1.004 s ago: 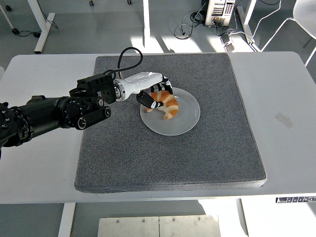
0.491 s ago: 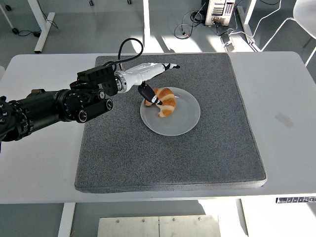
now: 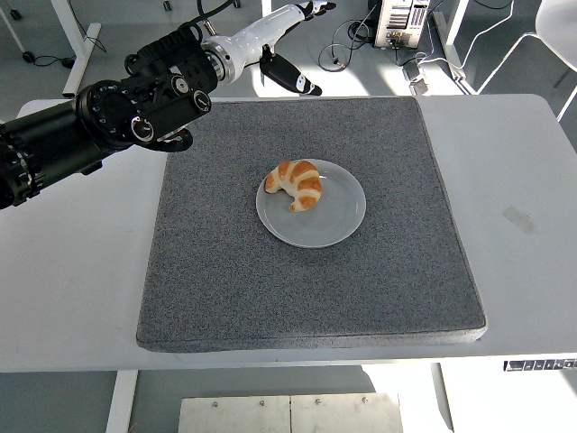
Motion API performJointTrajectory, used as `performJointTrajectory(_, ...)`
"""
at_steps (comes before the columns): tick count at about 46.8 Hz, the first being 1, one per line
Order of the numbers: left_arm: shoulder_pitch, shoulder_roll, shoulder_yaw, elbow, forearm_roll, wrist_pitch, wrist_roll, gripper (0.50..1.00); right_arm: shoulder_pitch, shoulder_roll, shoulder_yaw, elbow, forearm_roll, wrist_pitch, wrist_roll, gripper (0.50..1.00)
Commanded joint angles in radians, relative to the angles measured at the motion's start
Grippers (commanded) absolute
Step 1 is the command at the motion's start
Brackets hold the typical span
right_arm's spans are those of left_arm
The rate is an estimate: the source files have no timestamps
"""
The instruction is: Place the bread on the plate
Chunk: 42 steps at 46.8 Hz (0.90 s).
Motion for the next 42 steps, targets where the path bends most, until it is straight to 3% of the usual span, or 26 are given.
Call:
performJointTrajectory(1,0.013,0.012,-0.04,0.0,-0.078,-0.004,0.0,0.98,0.0,0.0,0.0,0.0,0.0,0.0,0.0,1.0)
performJointTrajectory(9,0.088,0.034,-0.178,0.0,-0.221,-0.004,-0.001,0.98,0.0,0.0,0.0,0.0,0.0,0.0,0.0,1.0)
performJointTrajectory(19,0.214,0.04,-0.433,0.0,-0.23,-0.005,0.003,0.983,0.005,0.0,0.002,0.006,0.0,0.001,0.0,1.0)
performJointTrajectory(24,0.253,0.061,-0.484,0.002,-0.231,-0.024,0.043,0.983,0.012,0.0,0.002,0.005,0.0,0.001,0.0,1.0)
performJointTrajectory(31,0.309,0.119,-0.562,0.018,-0.251,-0.181,0.069,0.983,0.016,0.0,0.0,0.0,0.0,0.001,0.0,1.0)
performJointTrajectory(42,0.372,0.113,-0.758,0.161,-0.328,-0.384,0.071,0.983,0.017,0.0,0.0,0.002,0.0,0.001,0.0,1.0)
